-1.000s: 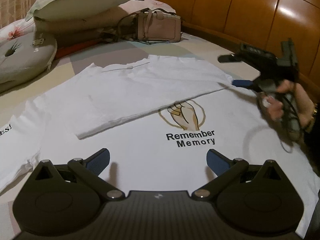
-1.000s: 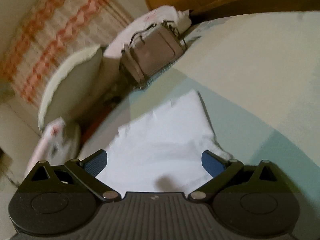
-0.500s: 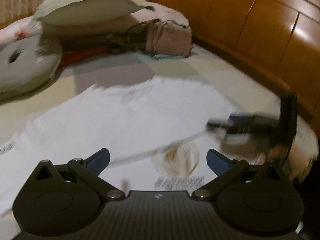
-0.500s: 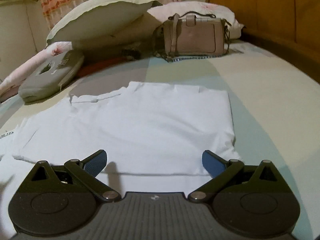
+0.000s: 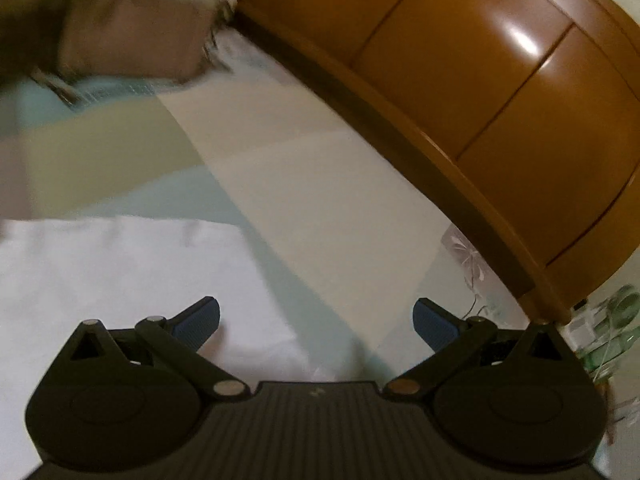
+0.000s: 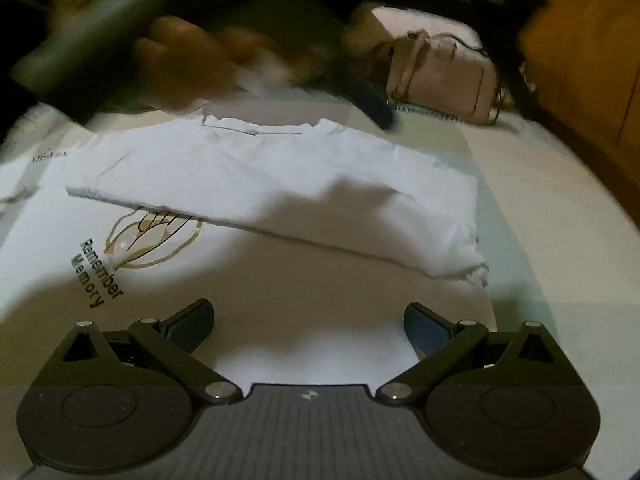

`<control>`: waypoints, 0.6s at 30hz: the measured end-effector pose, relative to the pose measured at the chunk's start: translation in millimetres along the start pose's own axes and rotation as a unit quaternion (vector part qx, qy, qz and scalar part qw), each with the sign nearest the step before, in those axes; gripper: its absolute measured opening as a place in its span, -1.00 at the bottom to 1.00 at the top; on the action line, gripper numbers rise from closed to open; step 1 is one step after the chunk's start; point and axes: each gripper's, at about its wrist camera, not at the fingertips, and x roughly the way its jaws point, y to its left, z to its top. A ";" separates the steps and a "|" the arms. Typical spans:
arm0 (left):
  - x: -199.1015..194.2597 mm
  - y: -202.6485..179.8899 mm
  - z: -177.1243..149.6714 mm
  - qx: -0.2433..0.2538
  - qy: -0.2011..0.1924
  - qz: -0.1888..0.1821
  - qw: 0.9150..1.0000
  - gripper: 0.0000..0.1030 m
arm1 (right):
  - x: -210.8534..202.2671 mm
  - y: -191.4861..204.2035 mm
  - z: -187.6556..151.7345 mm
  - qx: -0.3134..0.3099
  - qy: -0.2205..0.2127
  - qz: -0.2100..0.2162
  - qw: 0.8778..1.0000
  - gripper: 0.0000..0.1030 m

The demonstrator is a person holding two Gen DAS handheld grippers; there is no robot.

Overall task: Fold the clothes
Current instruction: 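Move the left gripper over the folded sleeve on the shirt body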

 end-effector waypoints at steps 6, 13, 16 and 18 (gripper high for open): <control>56.1 24.3 14.1 -0.039 -0.003 -0.012 0.999 0.98 | -2.1 -7.6 0.4 0.005 0.001 -0.007 1.000 1.00; 46.0 6.1 16.6 -0.034 -0.035 0.039 0.998 0.98 | -6.1 -14.9 2.6 0.032 -0.003 0.003 0.999 1.00; 20.3 0.1 -0.2 -0.024 -0.029 0.017 0.999 0.98 | -8.4 -15.1 1.6 0.031 -0.003 0.006 0.999 1.00; 4.9 -3.4 -11.2 -0.020 -0.025 0.002 1.000 0.98 | -8.2 -14.4 0.0 0.030 -0.003 0.006 1.000 1.00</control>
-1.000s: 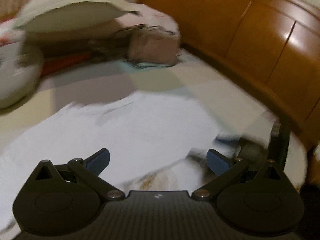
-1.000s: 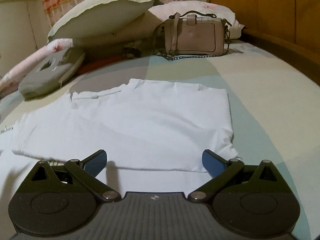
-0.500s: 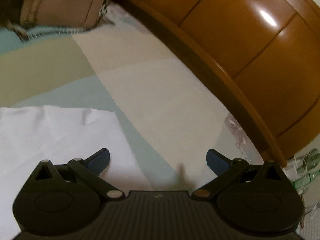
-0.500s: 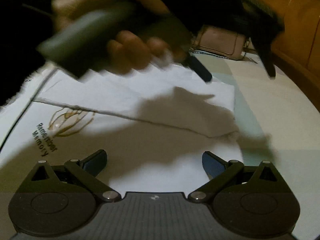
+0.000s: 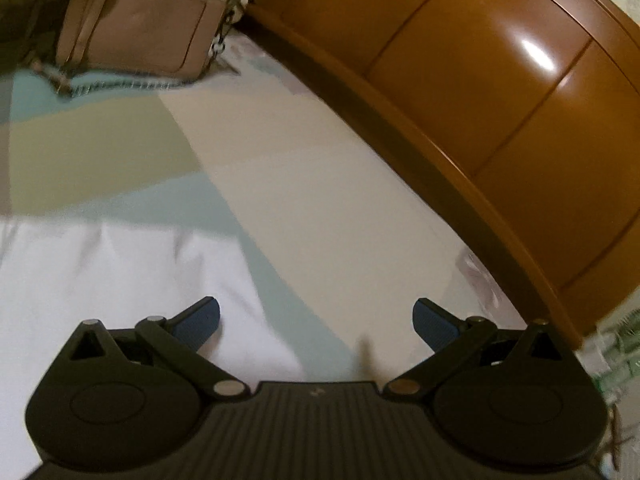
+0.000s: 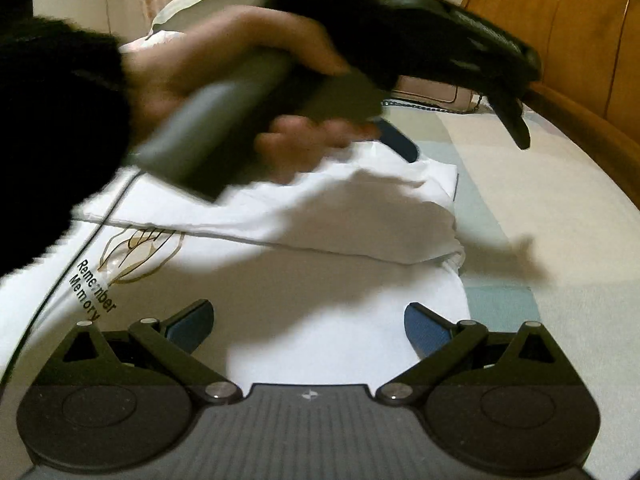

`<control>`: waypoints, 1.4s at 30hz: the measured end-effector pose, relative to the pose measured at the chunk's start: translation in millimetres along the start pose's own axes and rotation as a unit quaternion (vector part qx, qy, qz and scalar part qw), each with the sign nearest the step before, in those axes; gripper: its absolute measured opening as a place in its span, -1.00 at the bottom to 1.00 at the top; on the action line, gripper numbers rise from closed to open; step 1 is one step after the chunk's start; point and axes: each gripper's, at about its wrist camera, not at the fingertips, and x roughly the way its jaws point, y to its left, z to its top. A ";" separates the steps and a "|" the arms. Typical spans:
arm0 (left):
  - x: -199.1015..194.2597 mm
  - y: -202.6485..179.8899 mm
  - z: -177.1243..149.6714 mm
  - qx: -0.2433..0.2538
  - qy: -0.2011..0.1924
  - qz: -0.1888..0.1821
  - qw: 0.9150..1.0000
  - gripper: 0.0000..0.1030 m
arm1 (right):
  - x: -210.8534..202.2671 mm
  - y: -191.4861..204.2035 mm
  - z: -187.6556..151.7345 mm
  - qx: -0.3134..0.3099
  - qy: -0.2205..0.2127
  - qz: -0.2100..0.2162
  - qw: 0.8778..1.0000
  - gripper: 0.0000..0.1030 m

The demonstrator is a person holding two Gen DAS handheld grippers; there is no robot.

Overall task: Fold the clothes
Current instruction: 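Move the left gripper over the folded sleeve on the shirt body, then move the left gripper out to the sleeve printed 'OH,YES!'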

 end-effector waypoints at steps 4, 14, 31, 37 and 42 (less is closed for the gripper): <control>13.9 1.7 -15.4 -0.025 0.032 -0.034 0.999 0.98 | 0.4 -0.1 0.0 0.001 0.000 0.002 1.000 1.00; -47.5 -16.1 -24.3 0.008 0.000 -0.028 1.000 0.98 | 5.3 -1.4 5.5 0.015 0.003 0.006 1.000 1.00; -134.8 63.9 -134.5 0.017 -0.025 0.307 0.951 0.98 | 14.7 24.3 11.7 0.006 0.004 0.012 1.000 1.00; -171.7 60.3 -156.9 0.027 -0.049 0.315 0.948 0.98 | 16.7 21.6 15.8 0.026 0.000 0.029 0.999 1.00; -183.5 82.7 -167.7 -0.032 -0.047 0.318 0.946 0.98 | 18.1 20.0 19.9 0.048 -0.002 0.044 0.998 1.00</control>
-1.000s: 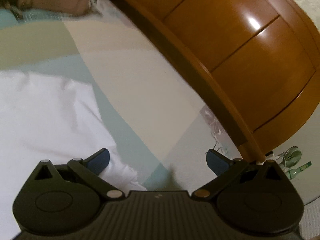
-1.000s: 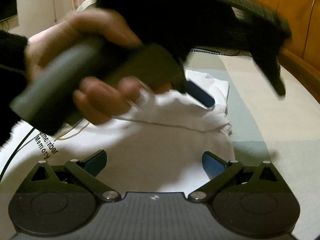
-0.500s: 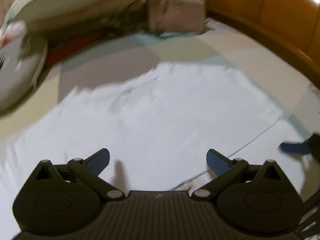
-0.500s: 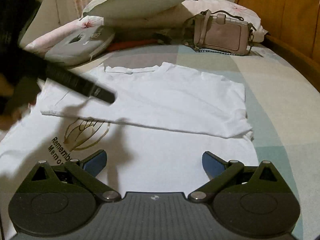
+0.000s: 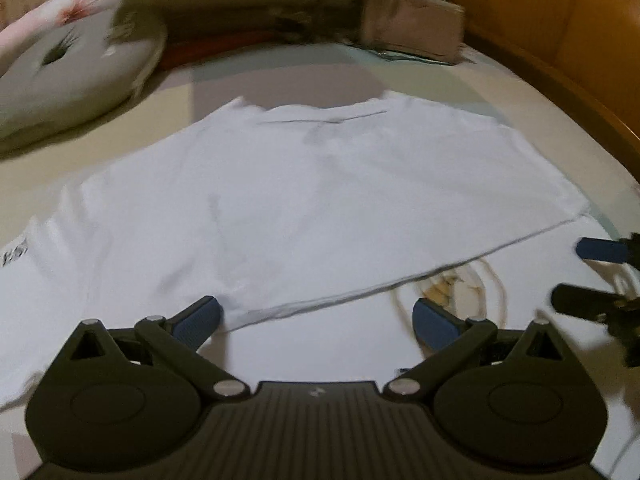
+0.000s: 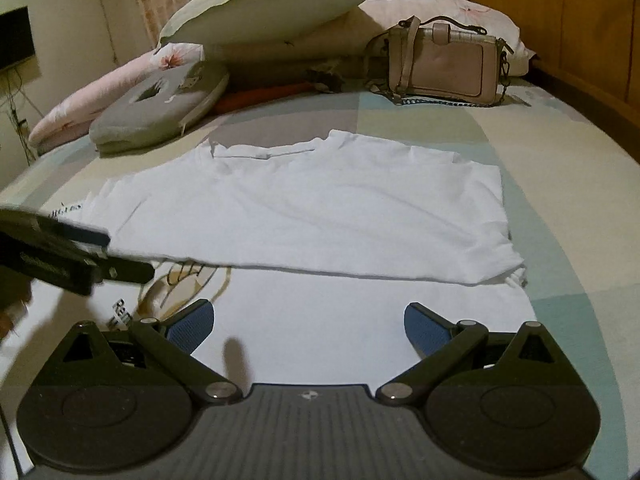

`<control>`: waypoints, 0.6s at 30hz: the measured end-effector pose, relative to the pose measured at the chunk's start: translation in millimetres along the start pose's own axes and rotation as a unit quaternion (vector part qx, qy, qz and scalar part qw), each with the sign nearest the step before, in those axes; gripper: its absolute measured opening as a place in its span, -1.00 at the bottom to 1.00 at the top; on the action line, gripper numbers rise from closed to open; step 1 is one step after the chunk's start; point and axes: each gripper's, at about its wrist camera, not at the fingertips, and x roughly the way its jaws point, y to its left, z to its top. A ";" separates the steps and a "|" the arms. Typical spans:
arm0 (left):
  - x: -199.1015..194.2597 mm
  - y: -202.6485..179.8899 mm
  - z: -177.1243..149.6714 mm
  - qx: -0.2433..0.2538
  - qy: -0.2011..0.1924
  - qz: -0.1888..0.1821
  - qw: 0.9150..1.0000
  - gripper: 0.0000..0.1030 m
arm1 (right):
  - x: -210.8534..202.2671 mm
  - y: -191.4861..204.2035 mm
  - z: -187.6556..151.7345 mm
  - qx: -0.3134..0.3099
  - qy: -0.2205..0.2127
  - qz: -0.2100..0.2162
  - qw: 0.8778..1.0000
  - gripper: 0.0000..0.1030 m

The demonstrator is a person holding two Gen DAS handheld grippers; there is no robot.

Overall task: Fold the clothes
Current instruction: 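Move the left gripper out to the sleeve printed 'OH,YES!'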

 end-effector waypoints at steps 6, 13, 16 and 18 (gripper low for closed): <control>-40.9 9.1 -4.2 -0.038 -0.039 -0.032 0.998 0.98 | -3.9 -7.1 9.2 0.039 -0.019 0.023 0.999 1.00; -86.3 25.4 -3.0 -0.090 -0.041 -0.036 0.994 0.98 | 4.3 -9.9 20.4 0.097 -0.010 0.077 0.992 1.00; -115.6 33.7 3.8 -0.112 -0.050 -0.045 0.991 0.98 | 8.6 -4.9 24.4 0.118 -0.007 0.105 0.987 1.00; -130.6 38.5 7.7 -0.121 -0.055 -0.054 0.990 0.98 | 11.7 0.1 25.8 0.125 -0.003 0.122 0.985 1.00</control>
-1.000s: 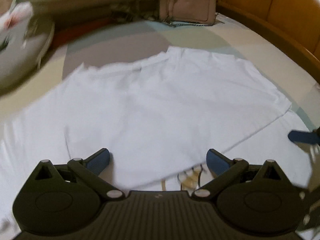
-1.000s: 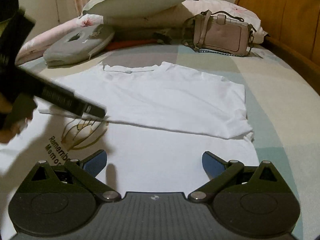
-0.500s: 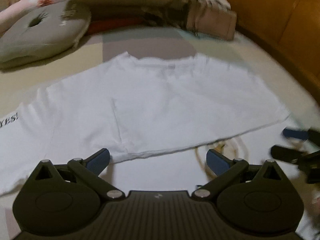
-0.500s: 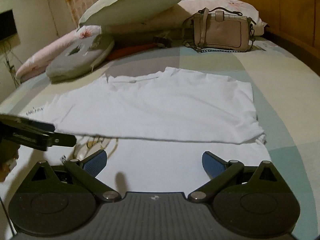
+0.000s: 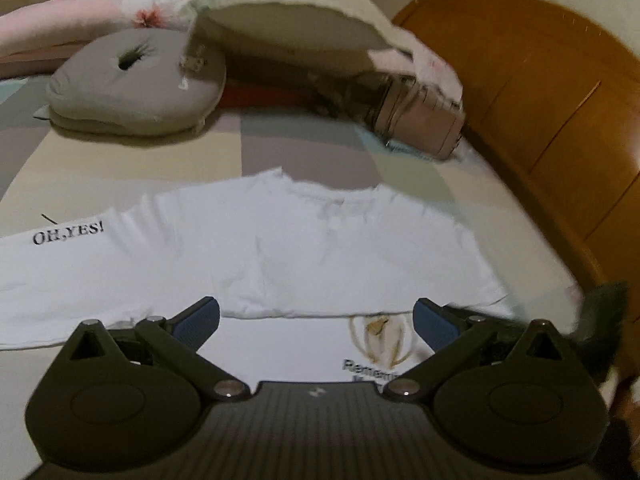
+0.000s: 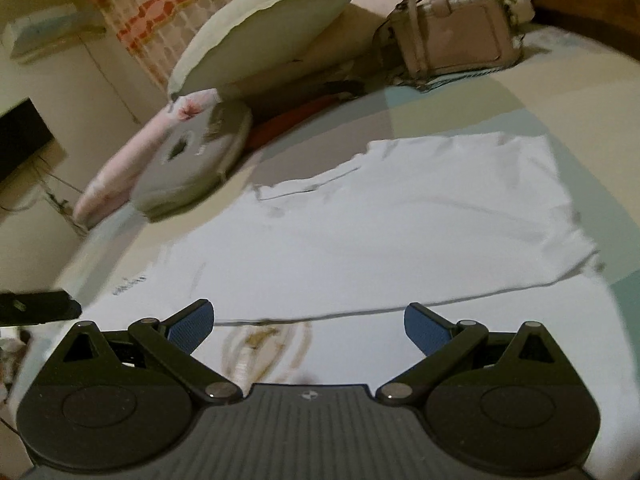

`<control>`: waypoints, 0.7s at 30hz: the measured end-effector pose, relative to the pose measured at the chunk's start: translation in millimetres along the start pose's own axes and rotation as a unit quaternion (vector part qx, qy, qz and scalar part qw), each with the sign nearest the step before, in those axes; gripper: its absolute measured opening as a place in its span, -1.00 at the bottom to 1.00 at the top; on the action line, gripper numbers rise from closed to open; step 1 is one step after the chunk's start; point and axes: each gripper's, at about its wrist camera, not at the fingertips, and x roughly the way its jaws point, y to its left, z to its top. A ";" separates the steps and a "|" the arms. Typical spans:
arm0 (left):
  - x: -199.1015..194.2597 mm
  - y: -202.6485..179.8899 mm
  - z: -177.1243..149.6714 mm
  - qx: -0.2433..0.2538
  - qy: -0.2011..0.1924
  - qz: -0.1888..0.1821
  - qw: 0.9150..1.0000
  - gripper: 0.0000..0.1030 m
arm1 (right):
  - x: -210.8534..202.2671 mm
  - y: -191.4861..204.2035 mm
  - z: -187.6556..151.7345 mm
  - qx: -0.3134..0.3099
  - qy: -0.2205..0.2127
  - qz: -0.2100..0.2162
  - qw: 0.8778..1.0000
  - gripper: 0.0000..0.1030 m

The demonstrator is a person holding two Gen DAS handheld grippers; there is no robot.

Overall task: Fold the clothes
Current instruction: 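Move the left gripper out to the sleeve printed 'OH,YES!'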

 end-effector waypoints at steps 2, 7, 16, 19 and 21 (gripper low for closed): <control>3.5 2.9 -5.0 0.001 0.008 0.008 1.000 0.98 | 4.8 4.5 -0.4 0.004 0.007 0.010 1.000 1.00; 28.2 13.8 -31.9 -0.004 0.037 0.036 0.999 0.98 | 18.7 16.8 -7.1 -0.029 0.037 -0.006 0.999 1.00; 40.5 24.5 -118.1 -0.013 -0.005 0.036 0.999 0.98 | 23.6 25.4 -14.9 -0.069 0.037 -0.034 0.996 1.00; 25.9 28.2 -133.7 -0.016 -0.035 0.031 0.999 0.98 | 24.2 25.6 -15.6 -0.067 0.036 -0.035 0.996 1.00; 16.5 33.3 -135.4 -0.030 -0.046 0.036 0.998 0.98 | 24.9 26.8 -16.8 -0.072 0.034 -0.037 0.996 1.00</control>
